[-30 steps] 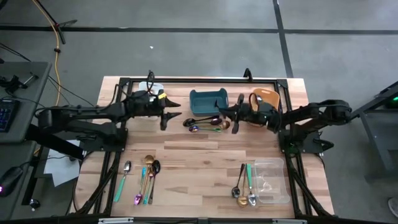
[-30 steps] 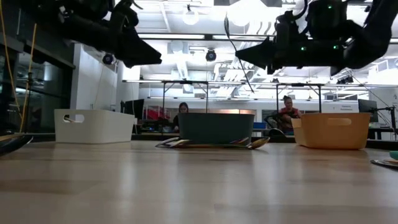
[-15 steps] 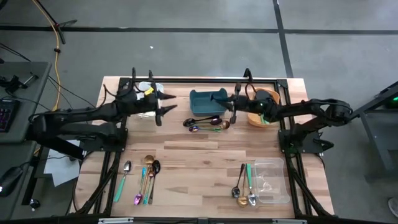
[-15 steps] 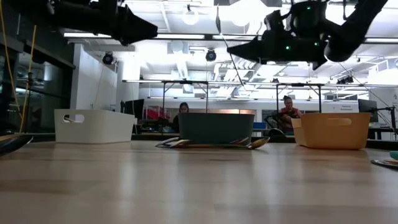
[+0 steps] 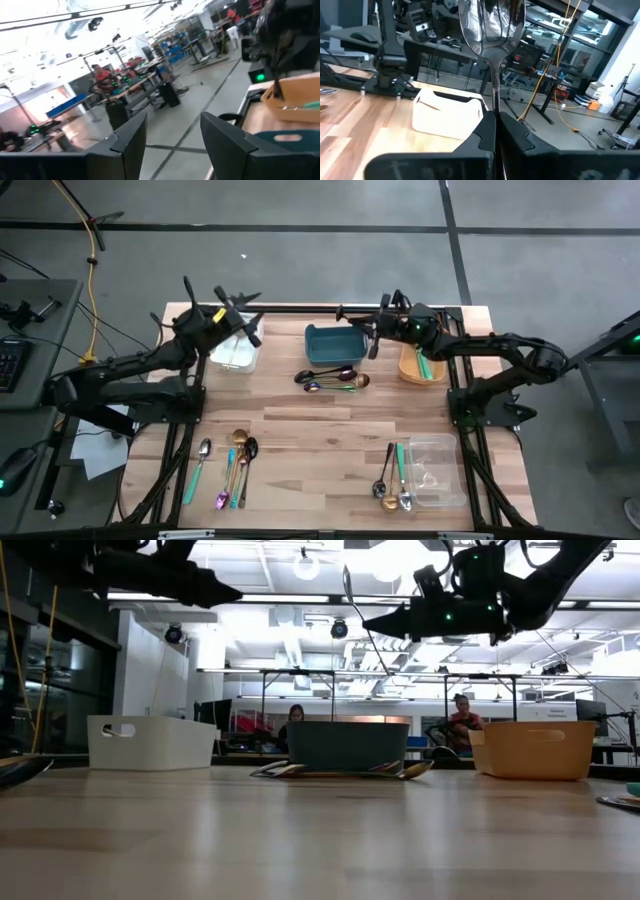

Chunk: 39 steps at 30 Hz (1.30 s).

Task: Sort silverware by color (type)
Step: Put the black spoon into the blue bin

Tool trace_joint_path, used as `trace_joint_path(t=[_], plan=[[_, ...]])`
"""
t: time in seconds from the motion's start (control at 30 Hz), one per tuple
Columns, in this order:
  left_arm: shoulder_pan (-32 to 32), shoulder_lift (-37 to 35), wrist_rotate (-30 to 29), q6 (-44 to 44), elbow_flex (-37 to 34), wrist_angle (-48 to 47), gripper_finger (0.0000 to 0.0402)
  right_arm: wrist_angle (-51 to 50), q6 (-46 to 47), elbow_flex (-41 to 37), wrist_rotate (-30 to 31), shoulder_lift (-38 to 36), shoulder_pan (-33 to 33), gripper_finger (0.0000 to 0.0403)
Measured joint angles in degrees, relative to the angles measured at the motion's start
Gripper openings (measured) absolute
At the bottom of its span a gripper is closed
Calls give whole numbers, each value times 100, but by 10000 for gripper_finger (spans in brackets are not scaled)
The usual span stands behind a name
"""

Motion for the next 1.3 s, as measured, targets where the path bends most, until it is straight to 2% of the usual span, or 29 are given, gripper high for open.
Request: trace_joint_path(t=[0.13, 0.33, 0.5, 0.63, 0.83, 1.0, 1.17, 1.3], plan=[[172, 0, 0, 32, 0, -8, 179, -341, 0, 241, -267, 0, -145, 0], [290, 0, -2, -12, 0, -56, 179, -1037, 1, 649, -234, 132, -168, 0], [281, 0, 21, -281, 0, -276, 179, -3415, -332, 1838, -26, 793, 40, 0], [279, 0, 128, -541, 0, -496, 179, -4834, -523, 2821, 514, 1487, 207, 0], [277, 0, 157, -1259, 0, -815, 179, -6654, 36, 3782, 1310, 2353, 298, 0], [274, 0, 331, -1910, 0, -1247, 179, -7122, 501, 4093, 1501, 2684, 391, 0], [273, 0, 1015, -2495, 0, -1674, 179, -7327, 865, 4115, 1482, 2708, 460, 1], [273, 0, 1567, -3040, 0, -1777, 179, -7399, 1120, 4115, 1429, 2710, 477, 19]])
